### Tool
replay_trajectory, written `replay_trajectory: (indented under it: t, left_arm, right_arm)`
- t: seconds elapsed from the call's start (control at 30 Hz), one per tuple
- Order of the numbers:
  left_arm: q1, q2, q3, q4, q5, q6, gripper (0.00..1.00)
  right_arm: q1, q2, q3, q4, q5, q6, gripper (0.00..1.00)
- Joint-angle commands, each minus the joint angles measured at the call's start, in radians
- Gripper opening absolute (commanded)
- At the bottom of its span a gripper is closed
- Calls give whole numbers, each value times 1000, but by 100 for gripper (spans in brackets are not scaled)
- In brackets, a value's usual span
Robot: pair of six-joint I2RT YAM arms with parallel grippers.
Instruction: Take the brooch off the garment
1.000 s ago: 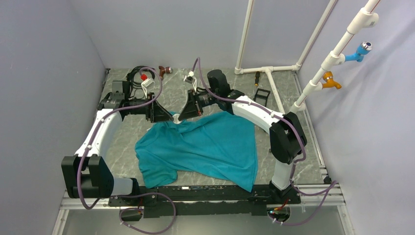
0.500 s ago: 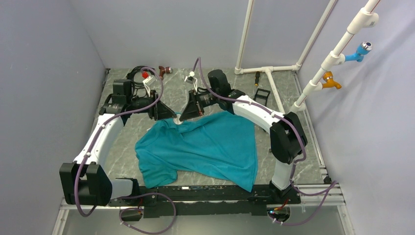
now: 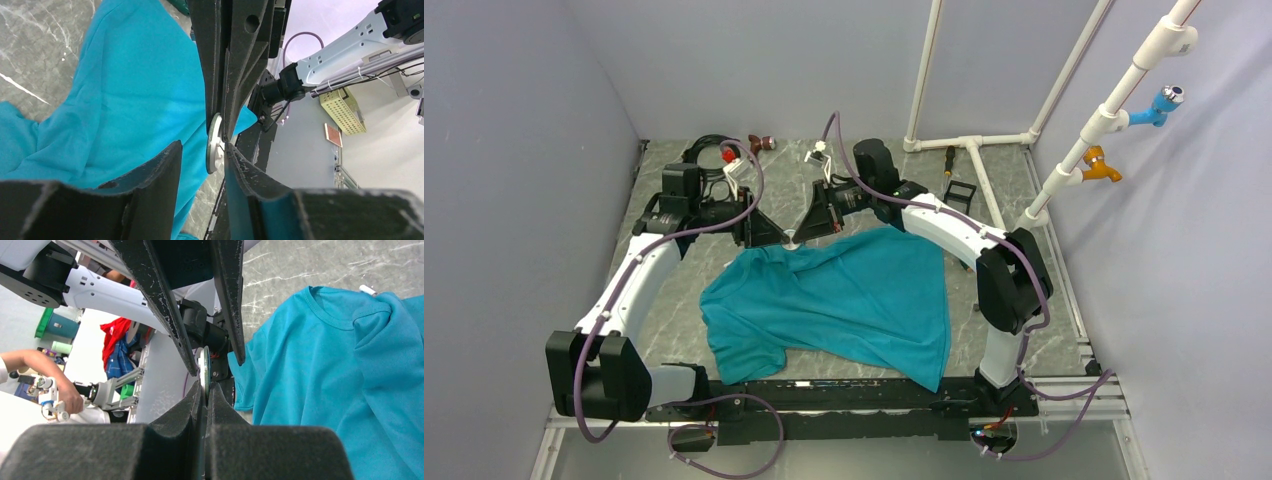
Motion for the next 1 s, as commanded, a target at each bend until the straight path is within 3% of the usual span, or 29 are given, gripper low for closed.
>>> replay_trajectory:
  t: [0.0, 0.47, 0.97]
  left_arm:
    - [-7, -6, -8, 27, 1, 4, 39]
    - [-21, -7, 11, 18, -125, 18, 25]
    - [-29, -18, 21, 14, -241, 13, 22]
  right_arm:
    - [-6, -23, 7, 74, -40, 27, 0]
    - [-6, -12, 16, 98, -69, 45, 0]
    - [-6, 5, 24, 145, -82, 86, 0]
